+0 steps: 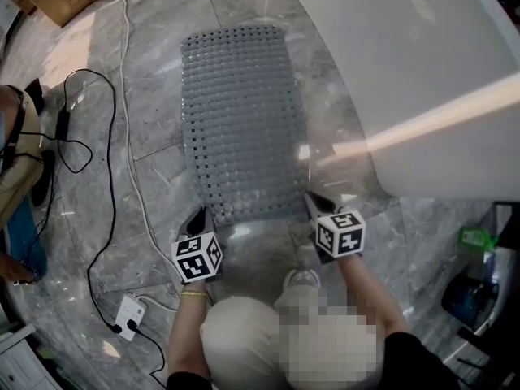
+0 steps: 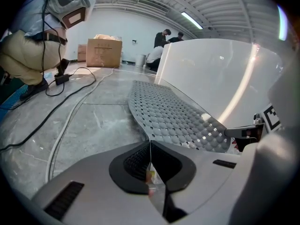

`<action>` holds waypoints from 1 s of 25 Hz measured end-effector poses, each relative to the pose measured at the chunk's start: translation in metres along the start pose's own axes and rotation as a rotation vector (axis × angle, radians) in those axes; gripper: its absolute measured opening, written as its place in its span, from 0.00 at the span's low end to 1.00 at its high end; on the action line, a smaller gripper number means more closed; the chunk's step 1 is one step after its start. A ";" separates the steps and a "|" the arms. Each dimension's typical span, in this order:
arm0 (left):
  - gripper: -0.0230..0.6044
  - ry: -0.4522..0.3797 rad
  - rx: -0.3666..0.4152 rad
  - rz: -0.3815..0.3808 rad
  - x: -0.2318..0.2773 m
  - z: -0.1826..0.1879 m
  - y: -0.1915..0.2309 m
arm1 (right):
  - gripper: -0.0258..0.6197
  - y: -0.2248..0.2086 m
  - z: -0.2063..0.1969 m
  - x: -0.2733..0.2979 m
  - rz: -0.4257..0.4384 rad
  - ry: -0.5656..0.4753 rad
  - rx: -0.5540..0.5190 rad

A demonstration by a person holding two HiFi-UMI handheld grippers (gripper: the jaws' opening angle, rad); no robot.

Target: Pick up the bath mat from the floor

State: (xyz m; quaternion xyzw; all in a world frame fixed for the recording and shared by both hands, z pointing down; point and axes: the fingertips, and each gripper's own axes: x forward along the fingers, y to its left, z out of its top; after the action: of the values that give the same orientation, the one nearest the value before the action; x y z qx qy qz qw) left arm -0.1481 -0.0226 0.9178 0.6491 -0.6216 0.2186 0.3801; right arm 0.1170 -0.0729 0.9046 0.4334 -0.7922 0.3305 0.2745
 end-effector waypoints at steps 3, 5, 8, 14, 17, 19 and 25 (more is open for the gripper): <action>0.04 0.007 -0.007 -0.007 -0.007 0.008 -0.006 | 0.07 0.006 0.008 -0.005 0.001 0.009 0.004; 0.04 0.014 0.000 -0.012 -0.011 0.017 -0.011 | 0.07 0.010 0.015 -0.008 0.002 0.021 -0.008; 0.04 0.020 0.018 -0.015 -0.017 0.029 -0.020 | 0.07 0.015 0.028 -0.014 0.002 0.028 -0.022; 0.04 0.041 0.015 -0.028 -0.036 0.048 -0.039 | 0.07 0.021 0.051 -0.036 -0.028 0.027 -0.009; 0.04 0.052 0.019 -0.035 -0.050 0.059 -0.048 | 0.07 0.025 0.064 -0.050 -0.035 0.038 -0.010; 0.04 0.059 0.013 -0.037 -0.061 0.068 -0.053 | 0.07 0.028 0.075 -0.061 -0.038 0.044 -0.013; 0.04 0.079 0.000 -0.044 -0.096 0.096 -0.063 | 0.07 0.040 0.108 -0.095 -0.052 0.065 -0.021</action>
State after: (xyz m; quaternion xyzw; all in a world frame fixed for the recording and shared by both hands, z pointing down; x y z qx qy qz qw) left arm -0.1178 -0.0389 0.7723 0.6534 -0.5917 0.2356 0.4093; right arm 0.1108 -0.0908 0.7564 0.4401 -0.7747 0.3290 0.3128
